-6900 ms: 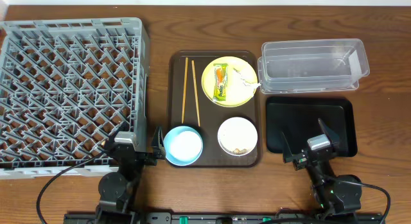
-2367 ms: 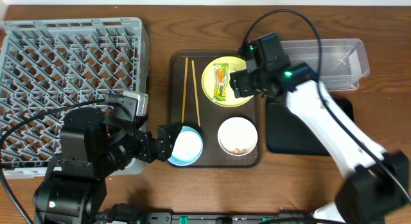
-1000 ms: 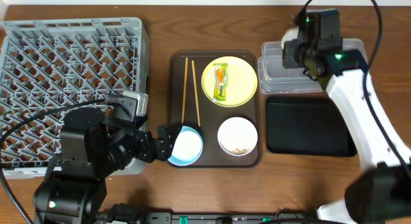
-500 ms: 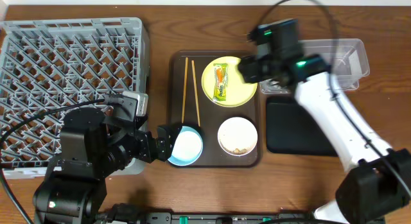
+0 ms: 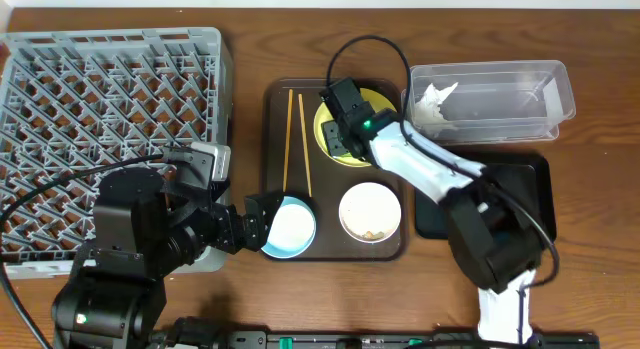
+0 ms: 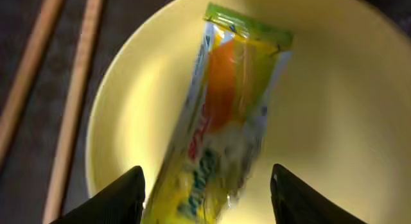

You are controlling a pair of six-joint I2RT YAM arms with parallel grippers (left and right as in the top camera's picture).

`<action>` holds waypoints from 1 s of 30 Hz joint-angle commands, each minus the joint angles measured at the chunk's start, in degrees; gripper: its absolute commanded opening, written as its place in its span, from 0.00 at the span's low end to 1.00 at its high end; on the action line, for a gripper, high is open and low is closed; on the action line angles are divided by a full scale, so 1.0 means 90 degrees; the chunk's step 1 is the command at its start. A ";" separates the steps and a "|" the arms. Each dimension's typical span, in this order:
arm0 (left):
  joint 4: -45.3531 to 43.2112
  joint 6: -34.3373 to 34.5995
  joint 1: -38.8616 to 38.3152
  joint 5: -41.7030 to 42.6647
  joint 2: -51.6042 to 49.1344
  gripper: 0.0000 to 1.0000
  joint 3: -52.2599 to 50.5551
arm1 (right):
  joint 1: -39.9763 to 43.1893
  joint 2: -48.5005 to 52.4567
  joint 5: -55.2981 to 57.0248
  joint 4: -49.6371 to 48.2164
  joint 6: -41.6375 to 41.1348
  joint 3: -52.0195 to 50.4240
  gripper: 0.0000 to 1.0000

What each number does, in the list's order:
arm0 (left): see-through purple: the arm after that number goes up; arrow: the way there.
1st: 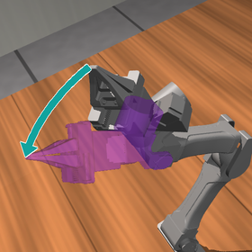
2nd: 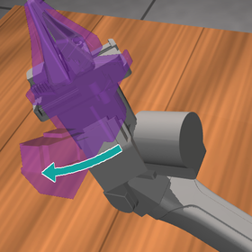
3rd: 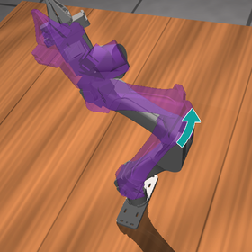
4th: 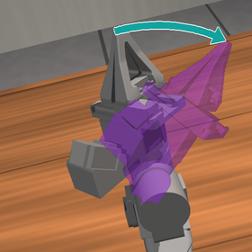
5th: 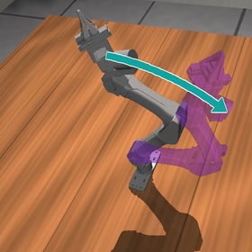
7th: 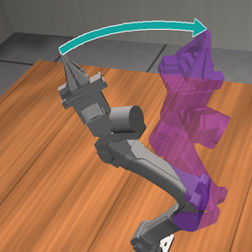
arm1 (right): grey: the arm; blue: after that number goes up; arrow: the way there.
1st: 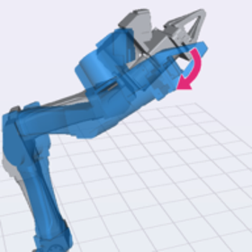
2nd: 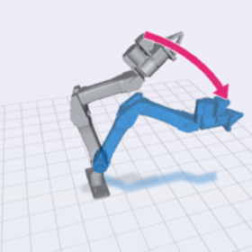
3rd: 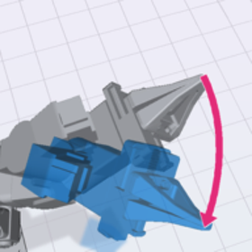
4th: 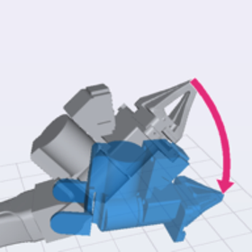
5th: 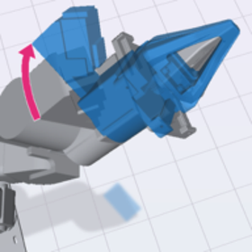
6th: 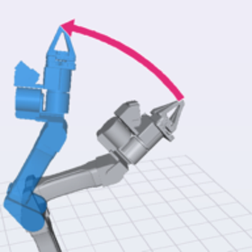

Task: Sort waste into correct bins and load items into the dishwasher
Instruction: 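Grasp the yellow-green snack wrapper on the yellow plate with right gripper, then move wrapper with right gripper into clear bin and release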

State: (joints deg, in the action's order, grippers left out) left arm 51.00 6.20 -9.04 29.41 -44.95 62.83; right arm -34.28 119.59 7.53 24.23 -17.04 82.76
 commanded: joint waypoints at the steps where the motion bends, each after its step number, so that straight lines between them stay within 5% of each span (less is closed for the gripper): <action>1: 0.0000 0.0036 0.0032 -0.0029 0.0005 0.98 0.0117 | 0.0117 0.0151 -0.0612 -0.0221 -0.0321 0.0044 0.51; 7: 0.0000 0.0036 0.0032 -0.0029 0.0005 0.98 0.0117 | 0.0119 -0.0051 -0.0619 -0.0044 -0.0287 0.0056 0.01; 18: 0.0000 0.0036 0.0032 -0.0029 0.0005 0.98 0.0117 | 0.1197 -0.2045 -0.0223 0.0818 0.0078 0.0056 0.01; 28: 0.0000 0.0036 0.0032 -0.0029 0.0005 0.98 0.0117 | 0.2361 -0.1634 -0.0211 0.1338 0.0894 0.0039 0.01; 30: 0.0000 0.0034 0.0032 -0.0029 0.0005 0.98 0.0117 | 0.2455 -0.1576 -0.0056 0.1377 0.1044 0.0039 0.32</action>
State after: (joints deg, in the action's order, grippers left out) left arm 51.03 6.20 -9.04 29.41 -44.95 62.83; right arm -13.65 103.81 5.17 36.12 -11.79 83.61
